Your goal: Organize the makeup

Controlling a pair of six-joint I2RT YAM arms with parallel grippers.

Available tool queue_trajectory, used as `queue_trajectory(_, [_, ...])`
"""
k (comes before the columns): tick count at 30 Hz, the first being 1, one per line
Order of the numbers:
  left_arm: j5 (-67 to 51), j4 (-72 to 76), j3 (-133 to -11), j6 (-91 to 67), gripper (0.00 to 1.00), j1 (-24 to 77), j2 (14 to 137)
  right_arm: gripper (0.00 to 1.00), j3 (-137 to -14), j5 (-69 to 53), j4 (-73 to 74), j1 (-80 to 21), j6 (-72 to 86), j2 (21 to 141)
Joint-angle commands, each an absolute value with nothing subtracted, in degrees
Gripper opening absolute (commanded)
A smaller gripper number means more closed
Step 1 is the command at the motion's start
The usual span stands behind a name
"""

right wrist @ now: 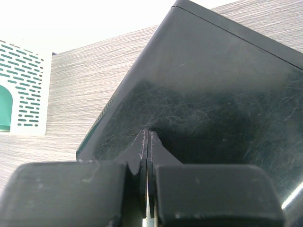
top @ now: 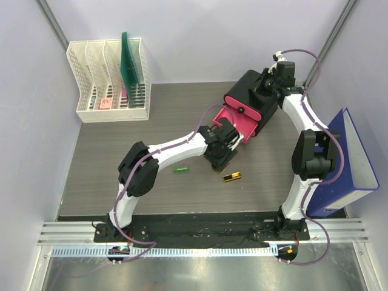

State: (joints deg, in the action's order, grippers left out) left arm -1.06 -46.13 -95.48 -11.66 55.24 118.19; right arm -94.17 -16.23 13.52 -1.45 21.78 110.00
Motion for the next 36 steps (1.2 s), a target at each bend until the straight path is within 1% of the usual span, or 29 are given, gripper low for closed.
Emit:
queue_trajectory(1, [-0.4,-45.8,-106.9,-12.7,0.00,53.9,119.9,0.01,-88.8,-12.6,32.4,-1.9,18.9,116.1])
queue_trajectory(5, [-0.4,-45.7,-118.7,-13.5,0.00,52.7,123.5,0.01,-88.7,-12.7,32.4,-1.9,19.0,116.1])
queue_trajectory(11, [-2.4,-43.7,-129.4,-18.4,0.00,49.6,128.3,0.01,-88.5,-12.8,32.3,-1.9,19.1,116.0])
queue_trajectory(17, [-4.3,-37.2,-131.1,-20.7,0.00,48.0,130.4,0.01,-88.0,-13.1,32.1,-1.9,19.2,115.8])
queue_trajectory(21, [-4.8,-36.6,-134.7,-22.1,0.00,47.8,133.2,0.01,-87.7,-13.2,31.9,-2.1,19.2,115.8])
queue_trajectory(31, [-4.9,-33.0,-137.1,-24.2,0.00,47.5,136.8,0.01,-86.6,-13.4,31.6,-2.3,19.2,115.8])
queue_trajectory(33, [-4.7,-32.8,-137.1,-24.4,0.03,47.5,137.5,0.01,-86.8,-13.5,31.6,-2.3,19.2,116.0])
queue_trajectory(34, [-4.8,-32.6,-137.0,-24.4,0.09,47.5,137.6,0.01,-86.9,-13.5,31.6,-2.4,19.2,116.1])
queue_trajectory(36, [-4.5,-32.5,-137.2,-24.5,0.11,47.5,138.1,0.01,-87.1,-13.8,31.6,-2.4,19.2,116.3])
